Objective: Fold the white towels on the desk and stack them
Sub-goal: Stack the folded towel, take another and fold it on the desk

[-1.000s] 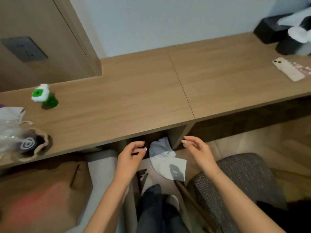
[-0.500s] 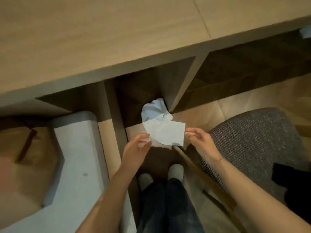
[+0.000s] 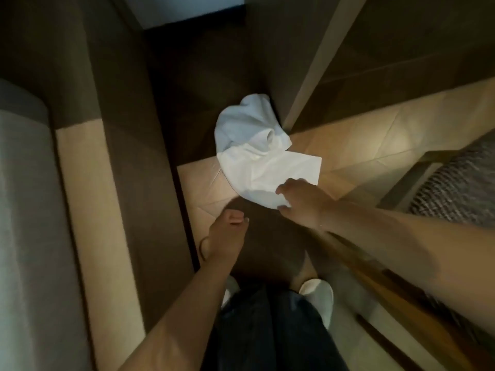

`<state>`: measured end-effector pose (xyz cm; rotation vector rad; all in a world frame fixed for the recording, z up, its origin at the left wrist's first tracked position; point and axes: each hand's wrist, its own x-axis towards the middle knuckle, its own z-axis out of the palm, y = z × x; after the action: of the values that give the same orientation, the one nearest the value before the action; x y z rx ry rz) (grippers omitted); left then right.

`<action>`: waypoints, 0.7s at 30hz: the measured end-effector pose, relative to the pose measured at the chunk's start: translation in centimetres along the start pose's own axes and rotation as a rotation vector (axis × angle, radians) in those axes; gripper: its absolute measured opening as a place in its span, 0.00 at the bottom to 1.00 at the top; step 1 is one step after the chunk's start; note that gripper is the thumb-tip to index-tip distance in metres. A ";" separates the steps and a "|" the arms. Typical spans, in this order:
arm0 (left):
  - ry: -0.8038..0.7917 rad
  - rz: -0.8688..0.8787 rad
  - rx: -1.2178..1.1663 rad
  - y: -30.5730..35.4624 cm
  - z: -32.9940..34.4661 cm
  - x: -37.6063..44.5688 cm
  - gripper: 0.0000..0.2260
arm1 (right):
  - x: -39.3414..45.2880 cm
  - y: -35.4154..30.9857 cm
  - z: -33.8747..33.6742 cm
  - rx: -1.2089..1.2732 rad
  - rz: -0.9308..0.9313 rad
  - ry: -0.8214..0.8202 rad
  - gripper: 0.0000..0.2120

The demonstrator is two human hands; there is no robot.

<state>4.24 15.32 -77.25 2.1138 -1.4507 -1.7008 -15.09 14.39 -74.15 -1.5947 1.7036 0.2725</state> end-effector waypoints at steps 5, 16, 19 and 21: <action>0.110 -0.284 -0.231 -0.6 5.6 9.6 0.11 | 7.2 0.3 2.4 -0.221 0.045 -0.020 0.21; 0.185 -0.311 -0.358 -2.8 8.1 16.7 0.19 | 9.9 5.1 7.9 0.143 0.355 0.021 0.18; 0.145 -0.154 -0.597 -1.9 6.2 13.1 0.13 | 8.3 3.6 7.4 0.248 0.397 0.044 0.17; 0.127 -0.111 -0.705 -0.7 3.7 10.0 0.14 | 6.6 2.1 6.7 0.297 0.412 0.071 0.16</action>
<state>1.16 10.67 -86.32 1.8648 -0.5696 -1.7227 -13.96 14.03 -83.66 -1.0441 2.0148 0.1547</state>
